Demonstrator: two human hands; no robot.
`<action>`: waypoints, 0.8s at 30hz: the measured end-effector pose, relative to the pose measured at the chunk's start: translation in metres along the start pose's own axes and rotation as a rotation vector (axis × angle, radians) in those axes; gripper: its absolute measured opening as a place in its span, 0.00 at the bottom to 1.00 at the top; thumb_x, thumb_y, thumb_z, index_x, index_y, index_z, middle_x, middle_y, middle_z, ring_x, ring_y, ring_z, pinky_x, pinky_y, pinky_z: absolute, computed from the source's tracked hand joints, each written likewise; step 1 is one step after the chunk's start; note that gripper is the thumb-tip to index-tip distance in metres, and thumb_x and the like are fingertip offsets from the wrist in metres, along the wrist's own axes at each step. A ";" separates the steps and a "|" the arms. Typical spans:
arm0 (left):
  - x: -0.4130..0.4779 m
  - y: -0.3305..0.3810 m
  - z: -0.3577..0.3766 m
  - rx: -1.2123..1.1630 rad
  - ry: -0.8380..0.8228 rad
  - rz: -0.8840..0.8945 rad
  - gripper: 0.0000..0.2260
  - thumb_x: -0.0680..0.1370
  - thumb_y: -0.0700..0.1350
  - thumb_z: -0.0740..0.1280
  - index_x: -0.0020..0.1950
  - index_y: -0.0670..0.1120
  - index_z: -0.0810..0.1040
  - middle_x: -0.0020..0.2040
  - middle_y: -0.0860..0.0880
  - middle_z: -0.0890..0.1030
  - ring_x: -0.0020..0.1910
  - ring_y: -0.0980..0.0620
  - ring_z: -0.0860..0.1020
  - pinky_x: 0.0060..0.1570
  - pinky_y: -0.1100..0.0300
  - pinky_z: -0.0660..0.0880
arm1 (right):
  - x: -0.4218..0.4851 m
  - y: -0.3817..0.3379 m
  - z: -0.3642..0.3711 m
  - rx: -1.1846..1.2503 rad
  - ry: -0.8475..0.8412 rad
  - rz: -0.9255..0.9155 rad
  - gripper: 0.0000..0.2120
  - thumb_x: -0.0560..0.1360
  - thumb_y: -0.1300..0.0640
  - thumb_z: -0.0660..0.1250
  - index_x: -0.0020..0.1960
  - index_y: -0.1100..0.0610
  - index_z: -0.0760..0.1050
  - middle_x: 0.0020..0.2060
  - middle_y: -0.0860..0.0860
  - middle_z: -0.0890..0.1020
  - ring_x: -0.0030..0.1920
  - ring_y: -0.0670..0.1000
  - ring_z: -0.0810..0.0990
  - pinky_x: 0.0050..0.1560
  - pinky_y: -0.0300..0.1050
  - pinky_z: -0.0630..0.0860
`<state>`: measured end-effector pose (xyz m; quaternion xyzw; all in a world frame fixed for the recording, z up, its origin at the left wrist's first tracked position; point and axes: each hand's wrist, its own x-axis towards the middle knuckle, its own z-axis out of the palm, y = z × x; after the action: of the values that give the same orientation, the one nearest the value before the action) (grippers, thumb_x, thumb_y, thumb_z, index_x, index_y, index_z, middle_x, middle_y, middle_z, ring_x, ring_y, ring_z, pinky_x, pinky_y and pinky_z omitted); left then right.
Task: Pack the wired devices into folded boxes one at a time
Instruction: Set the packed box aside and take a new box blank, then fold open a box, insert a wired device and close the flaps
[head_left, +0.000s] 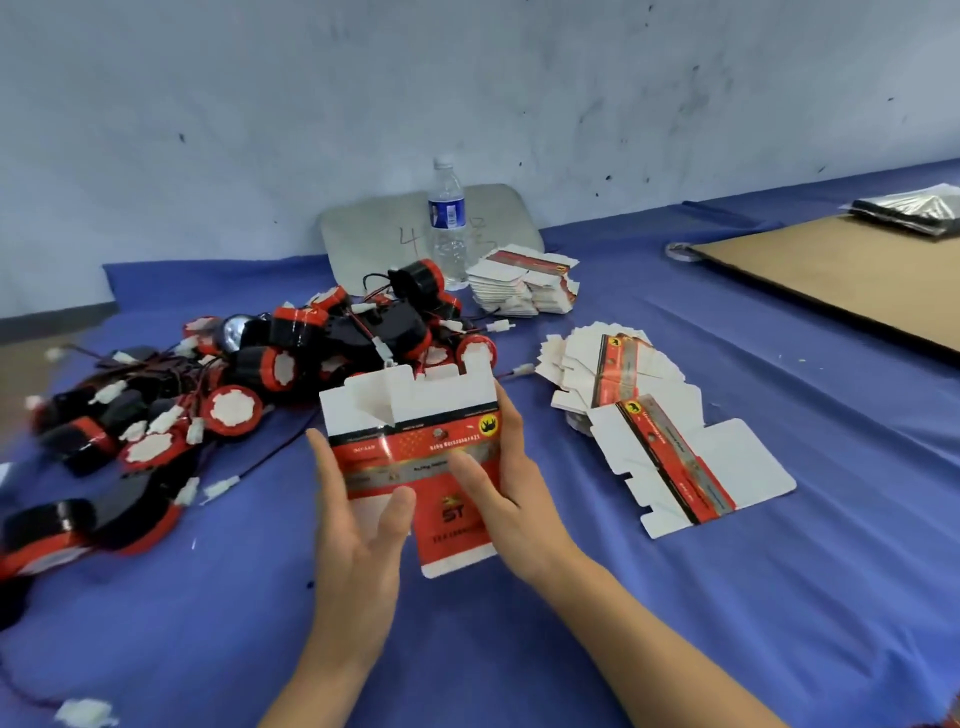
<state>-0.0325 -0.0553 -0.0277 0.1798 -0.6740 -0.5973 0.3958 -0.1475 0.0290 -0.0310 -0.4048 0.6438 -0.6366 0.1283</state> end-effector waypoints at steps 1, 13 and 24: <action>-0.002 0.001 0.002 0.032 -0.023 0.021 0.43 0.65 0.68 0.69 0.72 0.72 0.46 0.75 0.61 0.63 0.71 0.62 0.66 0.66 0.60 0.68 | -0.001 -0.002 0.002 -0.002 -0.031 0.008 0.34 0.76 0.40 0.61 0.76 0.39 0.49 0.61 0.30 0.74 0.61 0.38 0.76 0.63 0.43 0.73; -0.017 -0.001 0.009 0.193 -0.345 0.131 0.32 0.73 0.72 0.60 0.73 0.63 0.60 0.70 0.68 0.68 0.69 0.64 0.68 0.58 0.75 0.68 | -0.010 -0.020 0.012 0.224 -0.226 -0.034 0.41 0.72 0.43 0.61 0.78 0.46 0.43 0.78 0.44 0.55 0.76 0.43 0.57 0.73 0.41 0.60; -0.001 -0.002 -0.002 0.213 -0.108 0.138 0.42 0.66 0.63 0.71 0.76 0.58 0.55 0.69 0.63 0.71 0.67 0.62 0.72 0.60 0.60 0.75 | -0.007 -0.027 0.000 0.376 0.049 0.008 0.29 0.75 0.33 0.58 0.72 0.46 0.67 0.65 0.48 0.77 0.67 0.49 0.74 0.65 0.43 0.71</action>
<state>-0.0311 -0.0560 -0.0298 0.1417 -0.7646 -0.5027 0.3777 -0.1333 0.0370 -0.0088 -0.3555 0.5181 -0.7548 0.1883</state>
